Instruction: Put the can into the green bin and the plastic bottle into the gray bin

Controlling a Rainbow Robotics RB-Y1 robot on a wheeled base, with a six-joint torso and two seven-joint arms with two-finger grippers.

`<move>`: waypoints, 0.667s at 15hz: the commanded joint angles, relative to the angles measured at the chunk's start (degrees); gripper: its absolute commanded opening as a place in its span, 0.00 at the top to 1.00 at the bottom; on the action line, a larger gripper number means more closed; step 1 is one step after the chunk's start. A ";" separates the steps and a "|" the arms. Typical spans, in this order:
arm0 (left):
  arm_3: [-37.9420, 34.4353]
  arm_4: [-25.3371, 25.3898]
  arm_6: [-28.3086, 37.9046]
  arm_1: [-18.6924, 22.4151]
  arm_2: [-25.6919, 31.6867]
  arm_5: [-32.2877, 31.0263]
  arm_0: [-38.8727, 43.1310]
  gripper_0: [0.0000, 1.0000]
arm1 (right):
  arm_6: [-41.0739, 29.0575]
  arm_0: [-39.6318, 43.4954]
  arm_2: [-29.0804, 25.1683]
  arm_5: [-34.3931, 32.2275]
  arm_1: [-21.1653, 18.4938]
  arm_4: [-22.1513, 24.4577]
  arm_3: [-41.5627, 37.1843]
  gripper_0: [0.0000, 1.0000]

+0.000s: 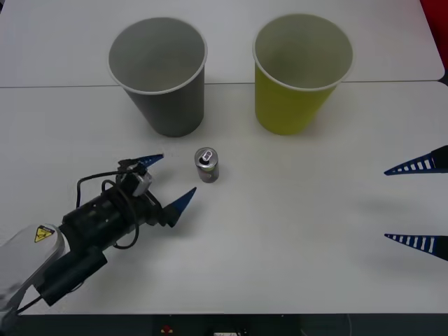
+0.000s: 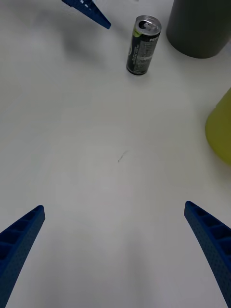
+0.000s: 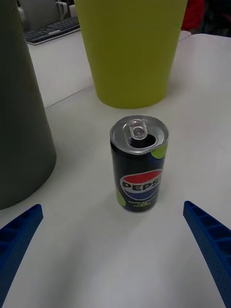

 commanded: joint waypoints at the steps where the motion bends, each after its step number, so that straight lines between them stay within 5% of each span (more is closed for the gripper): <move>1: 4.27 -0.96 -0.28 -2.70 -1.64 -0.12 -2.97 0.00 | 0.00 0.00 0.00 0.00 0.00 0.00 0.00 0.00; 10: 12.00 -1.57 -0.36 -7.89 -6.30 3.22 -10.35 0.00 | 0.00 0.00 0.00 0.00 0.00 0.00 0.00 0.00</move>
